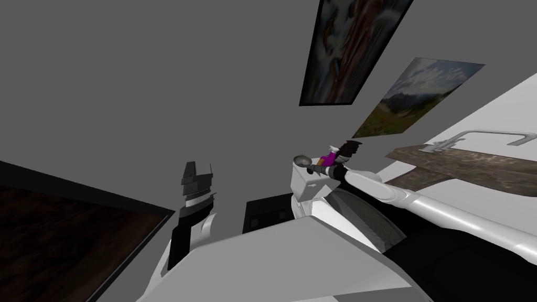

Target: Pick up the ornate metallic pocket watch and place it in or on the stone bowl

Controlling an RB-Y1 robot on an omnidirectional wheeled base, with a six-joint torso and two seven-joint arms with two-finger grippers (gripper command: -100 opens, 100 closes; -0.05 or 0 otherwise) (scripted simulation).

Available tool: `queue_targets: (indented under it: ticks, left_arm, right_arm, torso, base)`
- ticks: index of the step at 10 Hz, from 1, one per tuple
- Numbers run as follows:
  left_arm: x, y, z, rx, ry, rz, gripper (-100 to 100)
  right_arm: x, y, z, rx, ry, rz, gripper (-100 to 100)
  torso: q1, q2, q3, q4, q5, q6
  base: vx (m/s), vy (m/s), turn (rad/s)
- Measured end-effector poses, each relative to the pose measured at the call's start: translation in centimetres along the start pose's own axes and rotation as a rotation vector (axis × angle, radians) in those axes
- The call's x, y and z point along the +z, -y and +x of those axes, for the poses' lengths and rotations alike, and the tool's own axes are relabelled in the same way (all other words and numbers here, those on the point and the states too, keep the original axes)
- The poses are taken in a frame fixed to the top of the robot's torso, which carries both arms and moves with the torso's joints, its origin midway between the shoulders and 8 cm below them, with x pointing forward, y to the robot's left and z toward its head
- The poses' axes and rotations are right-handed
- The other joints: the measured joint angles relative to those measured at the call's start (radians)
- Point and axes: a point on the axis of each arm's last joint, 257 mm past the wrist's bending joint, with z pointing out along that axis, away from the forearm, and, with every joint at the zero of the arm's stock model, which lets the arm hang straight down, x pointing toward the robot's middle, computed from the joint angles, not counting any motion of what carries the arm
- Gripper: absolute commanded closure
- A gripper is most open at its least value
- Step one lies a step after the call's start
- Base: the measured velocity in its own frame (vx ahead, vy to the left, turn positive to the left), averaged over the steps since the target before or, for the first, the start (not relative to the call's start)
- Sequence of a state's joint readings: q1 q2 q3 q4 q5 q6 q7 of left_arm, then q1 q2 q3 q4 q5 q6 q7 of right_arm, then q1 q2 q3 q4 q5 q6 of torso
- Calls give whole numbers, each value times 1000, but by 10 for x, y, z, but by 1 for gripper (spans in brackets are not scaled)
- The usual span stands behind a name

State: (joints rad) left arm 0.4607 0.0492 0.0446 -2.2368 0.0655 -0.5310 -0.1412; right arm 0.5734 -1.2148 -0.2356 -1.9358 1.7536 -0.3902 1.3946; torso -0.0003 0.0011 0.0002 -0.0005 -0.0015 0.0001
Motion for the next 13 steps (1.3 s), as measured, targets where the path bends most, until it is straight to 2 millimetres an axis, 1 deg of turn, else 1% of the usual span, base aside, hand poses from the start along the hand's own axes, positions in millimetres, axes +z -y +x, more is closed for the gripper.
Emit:
queue_targets:
  ticks: [1, 5, 6, 7, 8, 10, 13]
  left_arm:
    - [0, 0, 0, 0, 0, 0, 0]
    - [0, 0, 0, 0, 0, 0, 0]
    - [0, 0, 0, 0, 0, 0, 0]
    - [0, 0, 0, 0, 0, 0, 0]
    - [0, 0, 0, 0, 0, 0, 0]
    - [0, 0, 0, 0, 0, 0, 0]
    - [0, 0, 0, 0, 0, 0, 0]
  right_arm:
    - [0, -1, 0, 1, -1, -2, 100]
    - [0, -1, 0, -1, -1, -2, 100]
    - [0, -1, 0, -1, -1, -2, 0]
    - [0, -1, 0, -1, -1, -2, 100]
    - [0, 3, 0, -5, 2, 5, 100]
    - [-1, 19, -3, -26, 15, 37, 100]
    - [-6, 42, -9, -54, 32, 76, 100]
  torso:
    - [-1, -2, -1, 0, 0, 0]
    - [-2, -5, -3, -1, -1, 0]
    - [-2, -5, -3, -1, -1, 0]
    - [-2, -5, -3, -1, -1, 0]
    - [-3, -7, -4, -2, -1, 0]
    - [-4, -9, -5, -2, -1, 1]
    - [-3, -8, -5, -2, -1, 1]
  base:
    - [-5, 2, -4]
    - [0, 0, 0]
    - [0, 0, 0]
    - [36, -10, -271]
    - [69, -27, -152]
    - [70, -20, -208]
    - [44, -8, -117]
